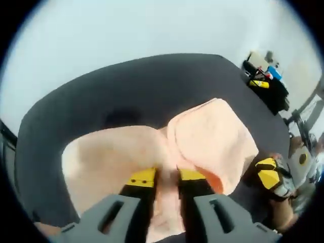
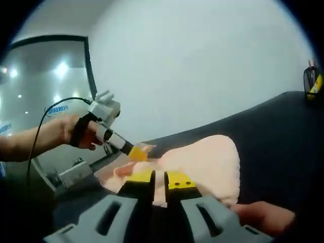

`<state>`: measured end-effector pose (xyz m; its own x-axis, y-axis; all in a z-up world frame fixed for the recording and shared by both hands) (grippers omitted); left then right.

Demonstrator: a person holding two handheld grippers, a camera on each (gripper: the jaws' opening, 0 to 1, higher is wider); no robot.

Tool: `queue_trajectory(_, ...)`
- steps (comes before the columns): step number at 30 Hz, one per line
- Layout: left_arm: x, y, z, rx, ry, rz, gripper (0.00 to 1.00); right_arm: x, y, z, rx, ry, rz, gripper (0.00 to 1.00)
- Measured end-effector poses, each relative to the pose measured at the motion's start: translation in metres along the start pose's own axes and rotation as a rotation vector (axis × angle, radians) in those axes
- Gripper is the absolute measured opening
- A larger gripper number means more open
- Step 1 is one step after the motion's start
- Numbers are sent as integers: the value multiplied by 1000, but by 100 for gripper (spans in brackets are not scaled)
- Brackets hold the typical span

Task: Fold the towel on the table until its edges align and the towel forms a compact rectangular stack.

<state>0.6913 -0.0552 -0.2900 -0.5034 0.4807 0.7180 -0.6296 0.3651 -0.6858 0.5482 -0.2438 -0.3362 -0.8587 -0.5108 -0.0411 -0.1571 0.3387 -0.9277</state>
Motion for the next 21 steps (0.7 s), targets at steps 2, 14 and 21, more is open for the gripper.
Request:
queue_trajectory(2,15,-13,6,6,40,91,23,0,0,1,-7,-7,-5,7)
queue_trajectory(14,71,70,4,-673,-138,-42,22,2,-3,-1,-15,-23,12,7)
queue_trajectory(21,55,96,34,-561,-144,47,27,1,-2,4,-12,-7,1,7)
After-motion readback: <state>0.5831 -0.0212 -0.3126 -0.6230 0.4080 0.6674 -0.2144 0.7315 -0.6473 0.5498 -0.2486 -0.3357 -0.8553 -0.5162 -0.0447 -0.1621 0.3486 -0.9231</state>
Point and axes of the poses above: the point that each gripper's makers call its tool centre point, and the gripper's own axes: x roughly backward along the fingers, z roughly to its right, y roughly out of its underside, the point moved 9 cm from there along x, roughly backward along the fingers, and after that the axes turned 5 degrees about z, right-handed, at the moved point
